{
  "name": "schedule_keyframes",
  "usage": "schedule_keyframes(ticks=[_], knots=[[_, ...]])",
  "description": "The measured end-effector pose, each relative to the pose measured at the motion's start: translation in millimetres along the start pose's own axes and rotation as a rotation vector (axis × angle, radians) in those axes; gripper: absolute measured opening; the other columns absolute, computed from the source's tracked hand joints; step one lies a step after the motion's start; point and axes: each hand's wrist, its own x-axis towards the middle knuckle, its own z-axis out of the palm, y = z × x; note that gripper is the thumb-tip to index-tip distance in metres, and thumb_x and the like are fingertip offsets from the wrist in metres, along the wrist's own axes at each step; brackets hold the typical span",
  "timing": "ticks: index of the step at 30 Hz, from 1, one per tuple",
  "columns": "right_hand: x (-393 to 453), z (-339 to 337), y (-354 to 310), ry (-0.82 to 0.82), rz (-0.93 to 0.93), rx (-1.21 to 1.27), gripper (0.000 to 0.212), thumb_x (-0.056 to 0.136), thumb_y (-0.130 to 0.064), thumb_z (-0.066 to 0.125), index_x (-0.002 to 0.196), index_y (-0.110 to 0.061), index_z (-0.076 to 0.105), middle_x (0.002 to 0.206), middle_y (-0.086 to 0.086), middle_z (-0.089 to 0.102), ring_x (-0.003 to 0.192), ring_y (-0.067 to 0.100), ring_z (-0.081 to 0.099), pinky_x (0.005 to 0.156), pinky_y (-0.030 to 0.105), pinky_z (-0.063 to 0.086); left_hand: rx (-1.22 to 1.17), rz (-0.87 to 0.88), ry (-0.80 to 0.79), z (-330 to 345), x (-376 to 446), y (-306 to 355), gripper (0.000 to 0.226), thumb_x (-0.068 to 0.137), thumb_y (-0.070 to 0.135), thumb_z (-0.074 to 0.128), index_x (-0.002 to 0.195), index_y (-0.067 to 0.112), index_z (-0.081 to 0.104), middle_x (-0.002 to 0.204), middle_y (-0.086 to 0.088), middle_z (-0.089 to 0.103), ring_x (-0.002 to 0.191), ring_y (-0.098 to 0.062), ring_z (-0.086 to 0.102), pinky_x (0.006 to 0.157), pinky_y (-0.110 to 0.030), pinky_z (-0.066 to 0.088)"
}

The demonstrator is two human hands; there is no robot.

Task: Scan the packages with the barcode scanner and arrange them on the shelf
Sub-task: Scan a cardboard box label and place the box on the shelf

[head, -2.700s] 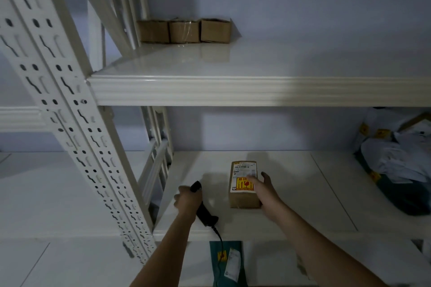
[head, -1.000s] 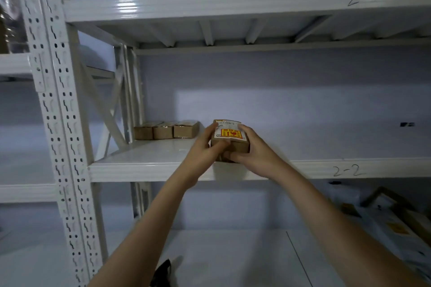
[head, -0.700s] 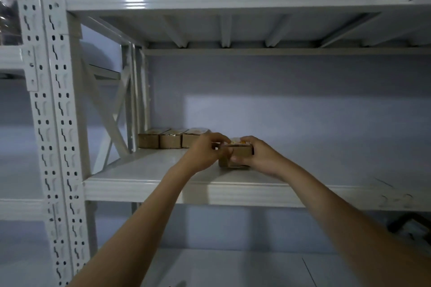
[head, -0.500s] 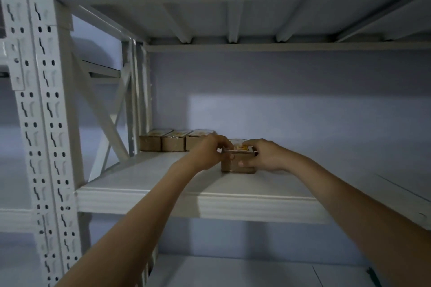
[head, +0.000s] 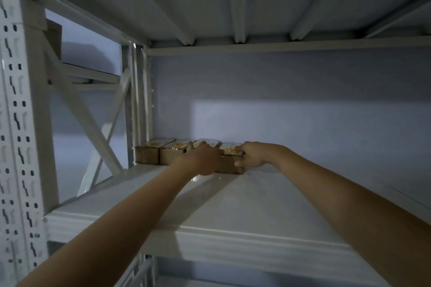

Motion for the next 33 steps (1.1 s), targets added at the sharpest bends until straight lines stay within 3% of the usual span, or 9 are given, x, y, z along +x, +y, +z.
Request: schedule_keyframes(ticks=[4,6,8,15,18,21,26,30,33], knots=[[20.8,3.5,-2.8,0.002,0.028,-0.052,0.063,0.101,-0.046,0.051,0.151,-0.010,0.038,0.147,0.012,0.046,0.130,0.030,0.050,0.106,0.038,0.043,-0.058,0.007,-0.031,4.1,15.9,-14.4,0.060,0.095,0.010,0.040,0.150,0.028,0.029,0.150,-0.008,0.041,0.139,-0.032,0.035,0.114,-0.056,0.025],[28.2,5.4,-3.1,0.009,0.038,-0.074,0.061,0.101,-0.046,0.050,0.148,-0.009,0.040,0.146,0.012,0.048,0.127,0.030,0.051,0.103,0.037,0.044,-0.127,0.045,-0.033,7.2,18.2,-20.4,0.063,0.094,0.009,0.042,0.153,0.025,0.026,0.147,-0.011,0.046,0.133,-0.031,0.044,0.108,-0.043,0.039],[37.1,8.3,-1.4,0.014,0.042,-0.071,0.059,0.101,-0.046,0.050,0.146,-0.009,0.041,0.144,0.012,0.050,0.125,0.029,0.053,0.101,0.036,0.045,-0.133,0.043,-0.034,12.0,22.3,-24.6,0.068,0.093,0.009,0.043,0.155,0.027,0.019,0.146,-0.013,0.046,0.131,-0.032,0.046,0.105,-0.042,0.042],[48.6,13.6,8.1,0.037,0.026,0.018,0.060,0.099,-0.046,0.054,0.150,-0.016,0.039,0.146,0.009,0.048,0.125,0.029,0.052,0.095,0.033,0.043,-0.071,0.035,-0.038,21.5,34.5,-23.8,0.072,0.095,0.016,0.043,0.156,0.026,0.008,0.150,-0.013,0.040,0.136,-0.037,0.037,0.111,-0.050,0.034],[46.5,17.9,8.4,0.055,0.035,0.067,0.064,0.100,-0.045,0.052,0.154,-0.018,0.032,0.152,0.010,0.043,0.131,0.030,0.048,0.102,0.035,0.042,-0.052,0.012,-0.056,22.9,33.0,-21.1,0.075,0.094,0.018,0.045,0.157,0.025,0.005,0.153,-0.013,0.035,0.140,-0.039,0.030,0.114,-0.055,0.025],[39.7,23.4,6.8,0.081,0.064,0.177,0.074,0.100,-0.041,0.054,0.160,-0.020,0.017,0.158,0.011,0.037,0.138,0.032,0.043,0.110,0.037,0.039,-0.080,-0.010,-0.051,23.3,31.0,-18.2,0.076,0.093,0.021,0.046,0.156,0.028,0.003,0.161,-0.005,0.021,0.147,-0.038,0.016,0.116,-0.063,0.011],[14.7,12.0,-6.5,0.175,0.149,0.283,0.091,0.094,-0.044,0.064,0.159,-0.012,0.009,0.152,0.016,0.043,0.133,0.033,0.048,0.103,0.036,0.043,-0.144,-0.026,-0.009,20.4,26.6,-13.0,0.080,0.097,0.038,0.046,0.156,0.026,-0.007,0.164,0.007,-0.010,0.149,-0.033,-0.015,0.116,-0.064,-0.007],[-21.2,-0.7,-6.6,0.271,0.197,0.303,0.067,0.099,-0.035,0.058,0.152,-0.007,0.030,0.152,0.017,0.043,0.135,0.033,0.047,0.103,0.036,0.042,-0.279,-0.026,0.037,-0.6,19.0,-0.1,0.074,0.097,0.040,0.043,0.157,0.023,0.004,0.164,0.003,0.003,0.150,-0.036,0.000,0.116,-0.064,0.007],[-56.8,-3.3,-5.5,0.273,0.240,0.359,0.073,0.099,-0.044,0.055,0.158,-0.015,0.024,0.159,0.008,0.035,0.142,0.027,0.040,0.108,0.034,0.038,-0.386,0.048,0.059,-16.2,3.3,20.1,0.060,0.094,0.037,0.045,0.149,0.016,0.030,0.153,-0.004,0.035,0.140,-0.035,0.031,0.113,-0.055,0.027]])
